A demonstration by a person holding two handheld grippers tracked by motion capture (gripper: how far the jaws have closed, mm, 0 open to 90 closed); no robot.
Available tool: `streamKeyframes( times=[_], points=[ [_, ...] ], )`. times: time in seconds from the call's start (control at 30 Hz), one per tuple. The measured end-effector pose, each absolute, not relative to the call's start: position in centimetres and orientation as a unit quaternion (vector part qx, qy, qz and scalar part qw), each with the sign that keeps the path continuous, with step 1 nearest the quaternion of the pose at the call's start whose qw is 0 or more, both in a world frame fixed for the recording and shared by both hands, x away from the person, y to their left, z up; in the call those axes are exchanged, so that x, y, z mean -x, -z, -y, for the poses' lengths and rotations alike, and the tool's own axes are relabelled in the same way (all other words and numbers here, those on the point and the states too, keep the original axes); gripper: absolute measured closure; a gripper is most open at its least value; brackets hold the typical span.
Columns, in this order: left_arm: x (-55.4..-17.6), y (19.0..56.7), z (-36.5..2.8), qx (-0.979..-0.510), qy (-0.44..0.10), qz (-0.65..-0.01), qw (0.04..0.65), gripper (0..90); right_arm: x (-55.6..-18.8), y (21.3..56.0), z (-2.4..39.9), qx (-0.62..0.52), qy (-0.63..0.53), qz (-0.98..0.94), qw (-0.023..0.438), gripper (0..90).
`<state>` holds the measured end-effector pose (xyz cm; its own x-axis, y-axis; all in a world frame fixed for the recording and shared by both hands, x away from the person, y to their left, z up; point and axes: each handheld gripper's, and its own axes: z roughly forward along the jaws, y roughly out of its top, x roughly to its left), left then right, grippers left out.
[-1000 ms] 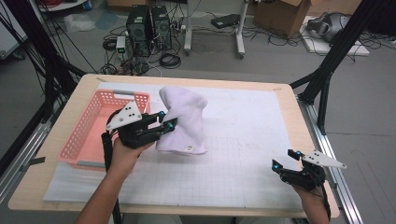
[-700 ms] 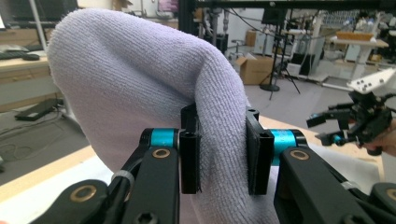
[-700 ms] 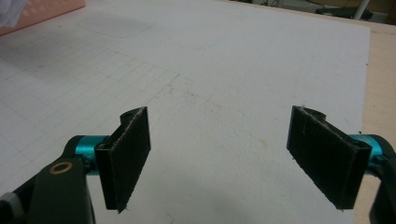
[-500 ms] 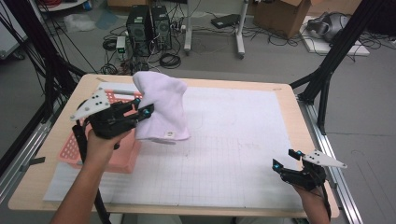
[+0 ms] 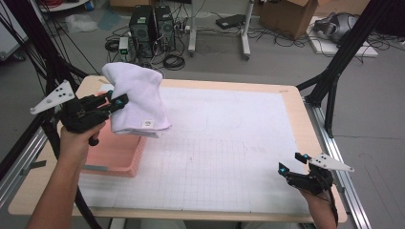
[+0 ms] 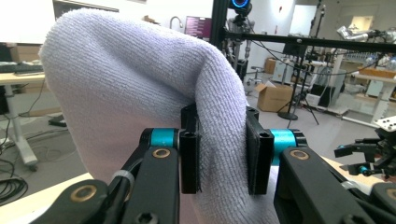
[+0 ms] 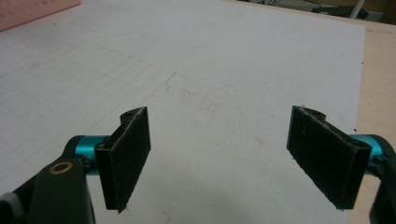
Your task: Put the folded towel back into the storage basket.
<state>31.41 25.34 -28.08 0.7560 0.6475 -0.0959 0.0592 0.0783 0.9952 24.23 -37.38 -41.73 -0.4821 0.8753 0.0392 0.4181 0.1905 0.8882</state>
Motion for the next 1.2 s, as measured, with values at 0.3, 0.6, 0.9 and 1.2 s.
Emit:
streamKeyframes(
  times=[0.3,0.6,0.9,1.2],
  points=[
    [-31.8,28.5,-28.0,-0.631,-0.219,-0.288,0.686,72.0,-24.1,41.8,37.4,-0.445,-0.449,-0.732,0.254,20.7],
    [-32.1,29.2,-30.6,-0.618,-0.222,-0.301,0.692,71.9,-24.0,41.9,37.2,-0.443,-0.442,-0.737,0.256,20.7],
    [-32.2,31.2,-32.7,-0.611,-0.226,-0.320,0.688,71.9,-24.0,41.9,36.9,-0.442,-0.440,-0.739,0.256,20.7],
    [-32.2,33.7,-33.9,-0.617,-0.220,-0.341,0.674,71.8,-24.0,41.9,36.8,-0.443,-0.439,-0.738,0.256,20.6]
  ],
)
